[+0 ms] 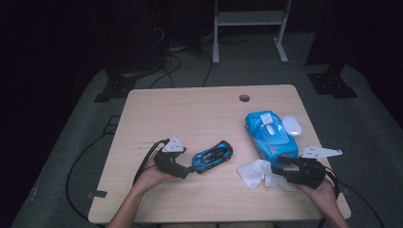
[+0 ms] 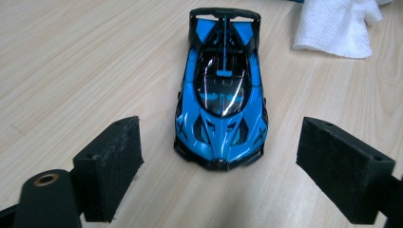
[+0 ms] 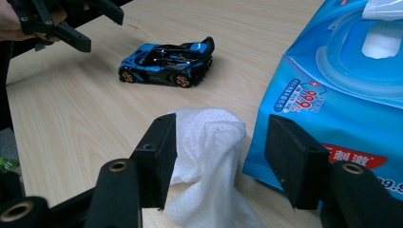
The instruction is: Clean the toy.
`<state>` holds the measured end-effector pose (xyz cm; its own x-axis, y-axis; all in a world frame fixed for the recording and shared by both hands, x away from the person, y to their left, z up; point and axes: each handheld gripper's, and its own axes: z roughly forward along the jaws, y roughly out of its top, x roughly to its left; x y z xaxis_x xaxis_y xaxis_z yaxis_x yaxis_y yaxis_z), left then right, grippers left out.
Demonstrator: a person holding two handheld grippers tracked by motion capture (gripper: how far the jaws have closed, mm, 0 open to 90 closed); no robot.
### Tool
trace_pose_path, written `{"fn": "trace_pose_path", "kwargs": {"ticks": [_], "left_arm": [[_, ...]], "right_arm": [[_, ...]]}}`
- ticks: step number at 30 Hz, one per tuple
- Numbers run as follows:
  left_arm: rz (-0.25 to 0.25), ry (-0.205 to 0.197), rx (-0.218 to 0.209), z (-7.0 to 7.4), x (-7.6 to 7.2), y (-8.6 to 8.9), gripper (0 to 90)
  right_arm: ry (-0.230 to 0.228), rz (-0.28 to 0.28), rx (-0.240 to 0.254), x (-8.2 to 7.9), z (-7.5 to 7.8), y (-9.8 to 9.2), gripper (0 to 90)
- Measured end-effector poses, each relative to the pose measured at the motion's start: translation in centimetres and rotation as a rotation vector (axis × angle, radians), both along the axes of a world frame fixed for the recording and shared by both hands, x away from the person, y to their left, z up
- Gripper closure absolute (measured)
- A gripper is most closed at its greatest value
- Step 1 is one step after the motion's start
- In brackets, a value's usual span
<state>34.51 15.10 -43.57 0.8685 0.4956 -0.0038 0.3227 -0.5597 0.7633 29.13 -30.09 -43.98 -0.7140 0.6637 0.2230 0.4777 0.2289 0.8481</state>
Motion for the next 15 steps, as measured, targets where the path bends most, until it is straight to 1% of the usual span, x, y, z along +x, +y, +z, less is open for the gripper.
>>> {"fn": "trace_pose_path", "kwargs": {"ticks": [6,7,11,15], "left_arm": [[0.017,0.008,-0.004,-0.4,-0.5,0.9,12.7],[0.017,0.008,0.001,-0.4,-0.6,1.1,12.6],[0.026,0.013,-0.003,-0.5,-0.9,1.6,12.2],[0.028,0.008,-0.007,-0.5,-1.3,2.1,12.1]], "right_arm": [[0.002,-0.006,-0.001,0.0,-0.1,0.1,41.3],[0.000,-0.006,-0.004,0.0,-0.2,0.1,41.0],[0.009,-0.004,-0.008,0.0,-0.4,0.4,39.7],[0.016,-0.004,-0.010,0.0,-0.6,0.7,38.5]]}}
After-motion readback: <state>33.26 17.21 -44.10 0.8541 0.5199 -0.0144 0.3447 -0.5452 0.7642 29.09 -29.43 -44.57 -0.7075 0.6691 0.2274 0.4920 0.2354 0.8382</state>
